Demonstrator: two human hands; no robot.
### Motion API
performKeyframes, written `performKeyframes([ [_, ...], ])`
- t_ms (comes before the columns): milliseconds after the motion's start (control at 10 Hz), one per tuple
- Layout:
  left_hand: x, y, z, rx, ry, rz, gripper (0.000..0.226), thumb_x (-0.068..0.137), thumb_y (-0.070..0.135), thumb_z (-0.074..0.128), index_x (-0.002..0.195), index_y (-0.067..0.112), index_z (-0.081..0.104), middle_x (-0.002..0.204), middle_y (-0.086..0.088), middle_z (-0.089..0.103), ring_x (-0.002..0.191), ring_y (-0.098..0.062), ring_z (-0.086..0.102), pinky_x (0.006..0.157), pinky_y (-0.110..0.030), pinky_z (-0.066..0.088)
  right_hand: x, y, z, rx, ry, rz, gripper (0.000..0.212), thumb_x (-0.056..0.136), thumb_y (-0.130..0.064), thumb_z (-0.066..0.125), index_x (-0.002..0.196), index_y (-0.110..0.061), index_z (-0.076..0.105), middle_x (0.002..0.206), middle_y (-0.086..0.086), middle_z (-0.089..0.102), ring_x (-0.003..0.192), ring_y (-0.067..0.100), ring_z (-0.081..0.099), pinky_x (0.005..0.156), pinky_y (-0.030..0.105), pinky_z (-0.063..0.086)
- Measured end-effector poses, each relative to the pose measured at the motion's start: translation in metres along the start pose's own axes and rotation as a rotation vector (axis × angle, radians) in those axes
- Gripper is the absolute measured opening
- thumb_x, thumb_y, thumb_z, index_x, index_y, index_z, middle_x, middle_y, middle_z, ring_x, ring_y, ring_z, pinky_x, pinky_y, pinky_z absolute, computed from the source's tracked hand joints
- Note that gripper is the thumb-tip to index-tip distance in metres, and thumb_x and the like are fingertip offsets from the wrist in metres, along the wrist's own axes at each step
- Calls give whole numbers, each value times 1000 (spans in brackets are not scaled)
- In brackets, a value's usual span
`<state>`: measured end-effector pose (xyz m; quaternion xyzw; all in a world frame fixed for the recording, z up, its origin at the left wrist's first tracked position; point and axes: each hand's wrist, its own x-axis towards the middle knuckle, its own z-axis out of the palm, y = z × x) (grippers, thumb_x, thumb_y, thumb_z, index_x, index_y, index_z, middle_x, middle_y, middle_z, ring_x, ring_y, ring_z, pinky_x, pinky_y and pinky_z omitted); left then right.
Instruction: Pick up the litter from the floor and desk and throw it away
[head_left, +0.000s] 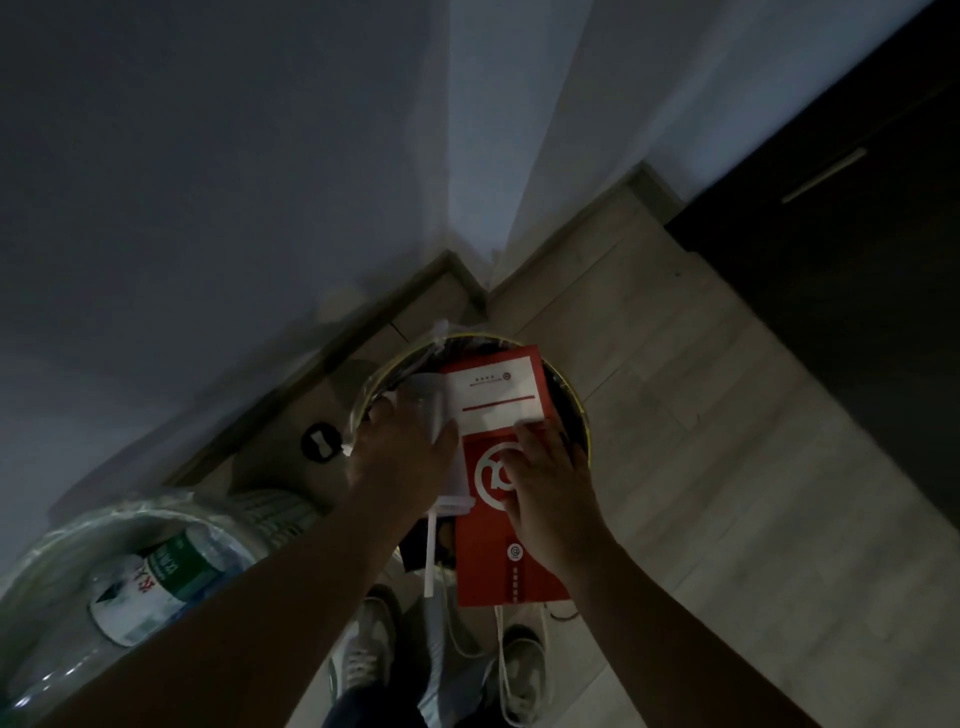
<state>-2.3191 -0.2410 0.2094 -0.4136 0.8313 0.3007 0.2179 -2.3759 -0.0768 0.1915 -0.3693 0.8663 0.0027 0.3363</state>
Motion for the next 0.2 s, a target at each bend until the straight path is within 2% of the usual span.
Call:
performKeyframes([
  [100,0,5,-8,0,-15,-26,49,93,42,49,133,13,44,131,-17,45,114,-37,48,91,-47,44,5,-3,-9,22,-21,8,47,92,-34,57,136,-25,45,156,-1,24,149,25,3,119,53,13],
  [200,-2,4,-14,21,2,-7,52,93,42,50,138,17,40,138,-16,39,118,-36,47,91,-44,44,3,-7,-17,52,66,35,46,91,-34,58,135,-26,45,147,-4,40,144,19,22,119,47,20],
])
